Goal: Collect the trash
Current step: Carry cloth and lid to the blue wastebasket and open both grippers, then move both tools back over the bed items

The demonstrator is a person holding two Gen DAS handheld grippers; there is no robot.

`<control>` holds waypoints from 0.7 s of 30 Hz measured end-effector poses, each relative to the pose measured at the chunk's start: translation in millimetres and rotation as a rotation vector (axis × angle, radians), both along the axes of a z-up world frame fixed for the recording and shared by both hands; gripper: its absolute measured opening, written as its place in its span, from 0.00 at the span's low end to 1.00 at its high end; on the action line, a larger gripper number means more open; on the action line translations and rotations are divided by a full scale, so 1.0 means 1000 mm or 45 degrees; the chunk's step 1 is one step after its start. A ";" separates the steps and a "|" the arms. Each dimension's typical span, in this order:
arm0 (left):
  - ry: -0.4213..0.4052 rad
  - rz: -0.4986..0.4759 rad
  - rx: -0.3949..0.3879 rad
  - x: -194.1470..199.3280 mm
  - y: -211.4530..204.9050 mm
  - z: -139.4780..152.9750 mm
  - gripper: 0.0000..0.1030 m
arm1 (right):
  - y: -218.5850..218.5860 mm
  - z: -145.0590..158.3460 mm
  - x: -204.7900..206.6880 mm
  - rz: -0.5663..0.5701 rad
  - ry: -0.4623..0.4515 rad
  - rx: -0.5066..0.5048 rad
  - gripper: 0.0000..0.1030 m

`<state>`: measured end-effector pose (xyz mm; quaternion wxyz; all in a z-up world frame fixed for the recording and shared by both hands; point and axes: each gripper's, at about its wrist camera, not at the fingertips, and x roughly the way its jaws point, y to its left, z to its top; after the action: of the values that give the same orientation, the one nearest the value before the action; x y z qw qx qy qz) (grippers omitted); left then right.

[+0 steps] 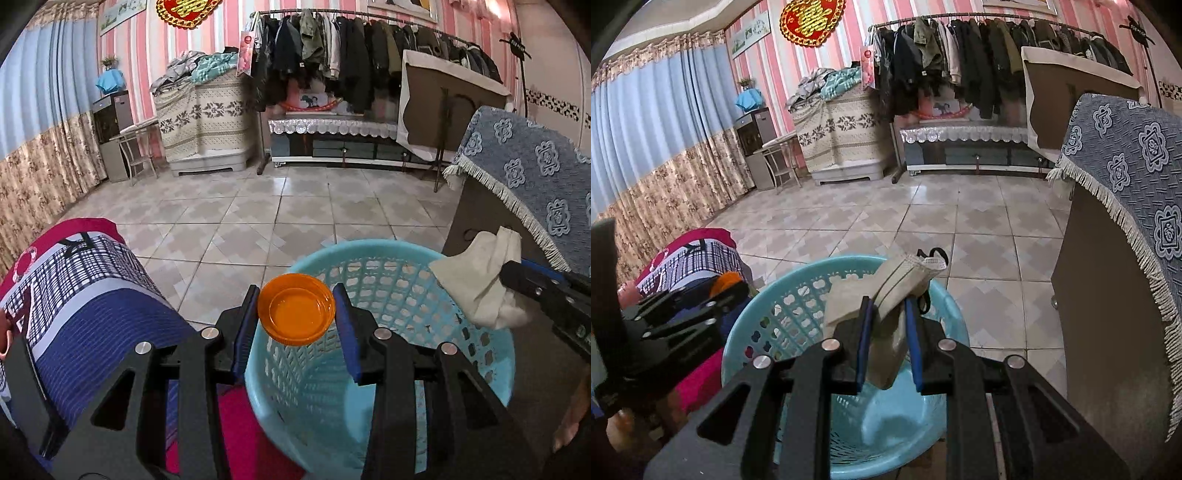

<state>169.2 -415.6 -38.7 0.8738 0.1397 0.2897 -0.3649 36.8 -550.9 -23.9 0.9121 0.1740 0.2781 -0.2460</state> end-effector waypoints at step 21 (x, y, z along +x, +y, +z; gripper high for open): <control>-0.139 0.276 -0.006 0.013 0.083 0.030 0.90 | 0.026 -0.006 0.037 0.056 0.056 -0.018 0.24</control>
<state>182.1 -332.8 -8.4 0.9229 0.1251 0.2541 -0.2609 73.9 -524.7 -30.0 0.9121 0.1559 0.3002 -0.2316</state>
